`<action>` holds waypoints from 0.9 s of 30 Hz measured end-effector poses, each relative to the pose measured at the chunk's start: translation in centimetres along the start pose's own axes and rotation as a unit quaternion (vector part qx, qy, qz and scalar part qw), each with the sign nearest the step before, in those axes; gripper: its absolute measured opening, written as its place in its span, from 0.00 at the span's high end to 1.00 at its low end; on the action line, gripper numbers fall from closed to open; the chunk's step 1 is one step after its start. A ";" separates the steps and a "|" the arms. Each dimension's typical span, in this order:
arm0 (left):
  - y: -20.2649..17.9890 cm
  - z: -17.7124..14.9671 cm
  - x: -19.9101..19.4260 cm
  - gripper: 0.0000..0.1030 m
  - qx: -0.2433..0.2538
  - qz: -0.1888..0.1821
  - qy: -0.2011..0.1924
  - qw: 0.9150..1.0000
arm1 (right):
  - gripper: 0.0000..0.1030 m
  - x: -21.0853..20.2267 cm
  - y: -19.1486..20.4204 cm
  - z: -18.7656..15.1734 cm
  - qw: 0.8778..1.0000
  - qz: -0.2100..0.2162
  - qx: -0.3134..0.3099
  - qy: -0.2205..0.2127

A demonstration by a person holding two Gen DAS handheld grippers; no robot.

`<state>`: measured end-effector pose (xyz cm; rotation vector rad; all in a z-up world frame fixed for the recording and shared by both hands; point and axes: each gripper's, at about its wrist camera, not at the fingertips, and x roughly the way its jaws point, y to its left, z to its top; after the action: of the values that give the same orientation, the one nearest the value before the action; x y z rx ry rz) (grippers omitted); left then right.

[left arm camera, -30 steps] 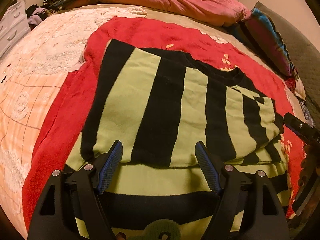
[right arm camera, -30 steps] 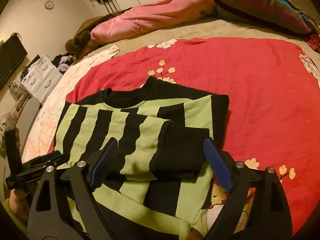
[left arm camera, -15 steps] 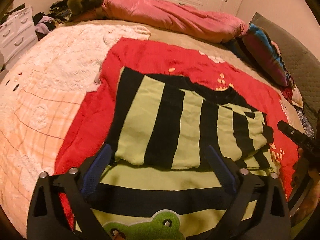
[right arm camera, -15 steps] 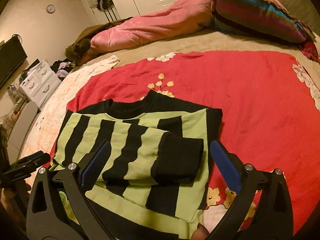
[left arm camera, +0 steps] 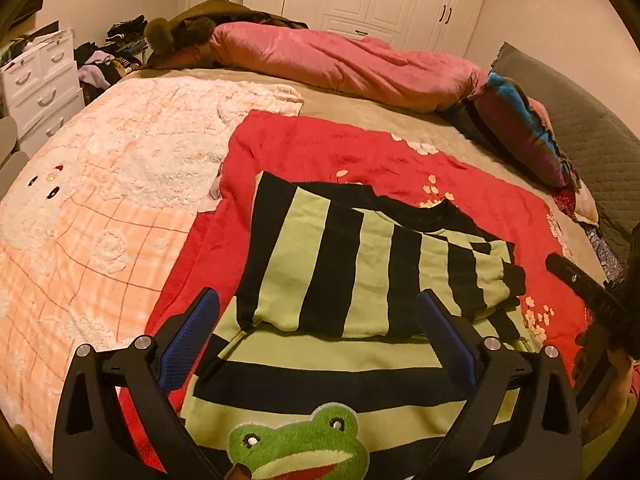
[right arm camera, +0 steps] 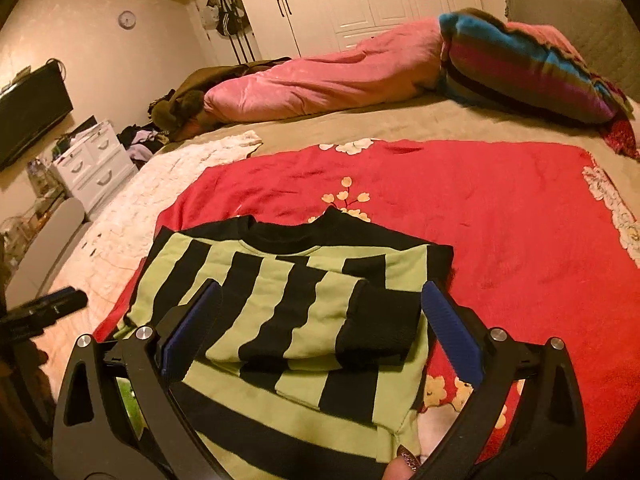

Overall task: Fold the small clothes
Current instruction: 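Open and withdraw both tools from the folded sweater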

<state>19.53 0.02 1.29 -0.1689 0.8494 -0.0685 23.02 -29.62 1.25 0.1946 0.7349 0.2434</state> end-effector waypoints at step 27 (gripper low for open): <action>6.1 -2.4 -8.6 0.05 -0.003 0.024 -0.031 0.999 | 0.09 -8.5 3.2 -7.2 0.999 -0.039 -0.019 0.033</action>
<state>11.99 6.81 5.08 -0.1544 0.7922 -0.0158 11.59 -28.31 2.27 0.1221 0.8003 0.1889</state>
